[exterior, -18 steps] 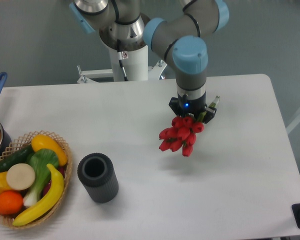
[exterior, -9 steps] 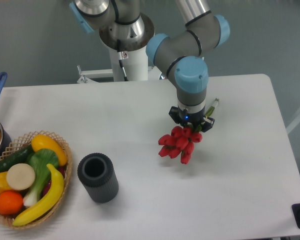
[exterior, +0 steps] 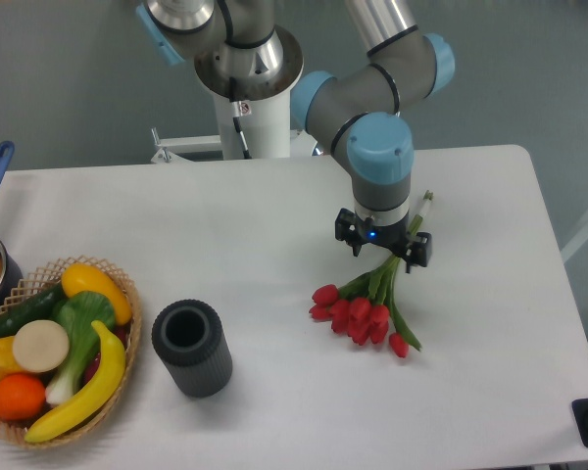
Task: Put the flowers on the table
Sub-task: 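Open the gripper to release the tulips onto the table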
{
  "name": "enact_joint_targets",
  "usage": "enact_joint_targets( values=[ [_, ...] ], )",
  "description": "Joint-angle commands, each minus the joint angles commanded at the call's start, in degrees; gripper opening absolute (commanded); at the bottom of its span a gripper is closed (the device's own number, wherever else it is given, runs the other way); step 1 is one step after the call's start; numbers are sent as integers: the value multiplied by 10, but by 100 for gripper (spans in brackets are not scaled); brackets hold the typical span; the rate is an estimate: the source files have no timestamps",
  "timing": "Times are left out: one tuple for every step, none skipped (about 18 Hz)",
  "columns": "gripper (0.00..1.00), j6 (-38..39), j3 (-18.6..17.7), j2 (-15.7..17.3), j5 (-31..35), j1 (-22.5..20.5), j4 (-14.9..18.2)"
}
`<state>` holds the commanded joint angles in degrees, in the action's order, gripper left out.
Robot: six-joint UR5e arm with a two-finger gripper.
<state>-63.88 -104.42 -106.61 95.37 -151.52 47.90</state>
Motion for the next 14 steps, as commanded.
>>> enact_joint_targets(
  values=[
    [100, -16, 4, 3, -2, -6, 1],
    [100, -36, 8, 7, -4, -15, 1],
    [100, -65, 10, 9, -12, -20, 2],
    [100, -94, 10, 11, -25, -22, 3],
    [100, -117, 10, 17, -39, -30, 5],
    [100, -137, 10, 21, -55, -43, 8],
    [100, -157, 10, 24, -71, -52, 8],
    [100, -179, 10, 25, -80, -61, 9],
    [100, -199, 10, 26, -81, -66, 9],
    [100, -213, 9, 26, -82, -73, 8],
    [100, -219, 9, 26, -83, -79, 9],
    [100, -220, 10, 26, -90, -83, 9],
    [100, -220, 10, 26, -98, -85, 9],
    [100, -220, 10, 26, -102, -88, 9]
  ],
)
